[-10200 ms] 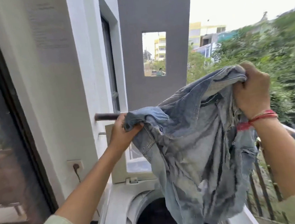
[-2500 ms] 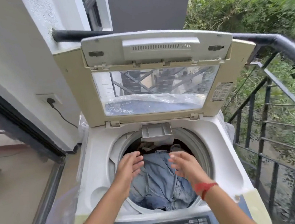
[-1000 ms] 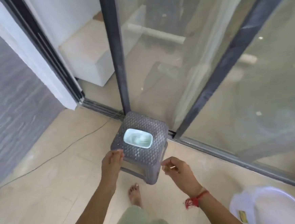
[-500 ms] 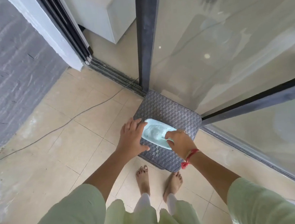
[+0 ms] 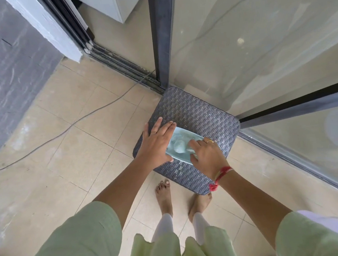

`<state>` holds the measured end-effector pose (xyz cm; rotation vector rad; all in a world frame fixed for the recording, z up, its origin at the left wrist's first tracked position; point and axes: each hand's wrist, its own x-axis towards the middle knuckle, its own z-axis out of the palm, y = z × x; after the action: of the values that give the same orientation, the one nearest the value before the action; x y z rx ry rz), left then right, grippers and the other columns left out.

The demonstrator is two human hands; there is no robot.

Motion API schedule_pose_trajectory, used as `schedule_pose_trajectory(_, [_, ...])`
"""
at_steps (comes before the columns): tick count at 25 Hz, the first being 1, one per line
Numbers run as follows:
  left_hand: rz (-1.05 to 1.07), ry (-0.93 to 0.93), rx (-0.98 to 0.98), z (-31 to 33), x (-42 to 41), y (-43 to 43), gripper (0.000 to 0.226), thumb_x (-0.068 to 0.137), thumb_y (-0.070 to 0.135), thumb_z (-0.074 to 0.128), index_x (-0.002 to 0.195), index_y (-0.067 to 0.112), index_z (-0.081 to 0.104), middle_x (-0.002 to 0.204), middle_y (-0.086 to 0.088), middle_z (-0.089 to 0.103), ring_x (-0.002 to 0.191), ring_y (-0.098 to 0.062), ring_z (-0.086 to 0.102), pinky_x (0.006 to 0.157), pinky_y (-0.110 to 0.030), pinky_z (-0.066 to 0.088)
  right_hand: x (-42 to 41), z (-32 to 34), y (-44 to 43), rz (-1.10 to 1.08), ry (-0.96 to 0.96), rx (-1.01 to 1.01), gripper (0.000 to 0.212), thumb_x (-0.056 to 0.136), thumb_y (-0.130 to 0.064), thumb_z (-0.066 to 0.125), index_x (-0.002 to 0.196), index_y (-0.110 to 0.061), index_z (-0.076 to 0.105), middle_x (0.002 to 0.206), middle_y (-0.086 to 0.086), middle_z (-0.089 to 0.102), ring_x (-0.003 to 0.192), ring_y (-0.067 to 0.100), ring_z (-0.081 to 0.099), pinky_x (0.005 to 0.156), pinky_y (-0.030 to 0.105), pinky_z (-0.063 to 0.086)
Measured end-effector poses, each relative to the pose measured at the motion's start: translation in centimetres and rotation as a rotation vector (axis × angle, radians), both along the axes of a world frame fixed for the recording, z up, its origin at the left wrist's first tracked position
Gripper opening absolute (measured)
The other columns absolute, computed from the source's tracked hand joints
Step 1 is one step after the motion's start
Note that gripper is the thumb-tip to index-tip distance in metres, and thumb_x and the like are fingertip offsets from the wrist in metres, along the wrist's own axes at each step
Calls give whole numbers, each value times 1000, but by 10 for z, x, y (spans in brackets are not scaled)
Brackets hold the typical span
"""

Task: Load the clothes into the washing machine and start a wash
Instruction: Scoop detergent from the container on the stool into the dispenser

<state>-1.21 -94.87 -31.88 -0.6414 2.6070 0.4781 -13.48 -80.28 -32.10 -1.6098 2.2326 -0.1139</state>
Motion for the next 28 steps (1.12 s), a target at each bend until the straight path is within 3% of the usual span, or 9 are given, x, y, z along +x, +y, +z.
schedule_pose_trajectory(5, [18, 39, 35, 1, -1, 2, 107, 69, 40, 78, 149, 19, 9, 156, 4, 14, 146, -19, 7, 117, -51, 9, -7, 5, 13, -189, -30, -204, 7, 77, -5, 67, 75, -11, 63, 57, 2, 60, 53, 24, 56, 48, 30, 49])
schedule_pose_trajectory(8, [16, 74, 53, -1, -2, -3, 103, 68, 38, 78, 148, 21, 15, 154, 5, 20, 139, -16, 27, 118, -47, 12, -11, 4, 18, -74, 108, -293, 9, 79, -4, 65, 73, -11, 63, 62, 2, 60, 59, 24, 56, 55, 32, 50])
schedule_pose_trajectory(12, [7, 101, 92, 1, -9, -11, 104, 61, 41, 80, 145, 20, 23, 150, 4, 28, 133, -18, 37, 113, -41, 24, -13, -2, 19, -26, 176, -276, 14, 70, 0, 72, 78, -11, 67, 68, 4, 63, 64, 26, 59, 62, 33, 52])
schedule_pose_trajectory(17, [42, 96, 205, 9, -17, -19, 105, 58, 38, 84, 144, 16, 28, 146, -1, 34, 129, -21, 39, 105, -36, 37, -2, 0, 9, -159, -81, -220, 14, 72, 6, 71, 78, -7, 71, 62, 6, 61, 57, 27, 59, 53, 35, 55])
schedule_pose_trajectory(21, [47, 82, 223, 9, -18, -22, 107, 58, 38, 85, 146, 16, 27, 148, -1, 32, 132, -21, 36, 106, -34, 35, -1, 5, -1, -247, -255, -164, 16, 83, -3, 60, 91, -8, 74, 71, 9, 69, 64, 28, 62, 63, 37, 56])
schedule_pose_trajectory(25, [40, 106, 194, 5, -13, -16, 109, 58, 38, 85, 146, 15, 24, 149, -1, 30, 132, -22, 37, 106, -37, 38, 6, 9, -6, -429, -387, -94, 15, 87, -7, 60, 93, -9, 74, 81, 6, 74, 66, 19, 65, 69, 24, 52])
schedule_pose_trajectory(28, [11, 112, 140, 0, -7, -12, 112, 58, 40, 86, 147, 17, 21, 149, 0, 27, 132, -21, 37, 106, -37, 38, 6, 8, -3, -674, -552, -75, 12, 86, -8, 64, 92, -10, 74, 78, -3, 69, 67, 5, 61, 63, 3, 43])
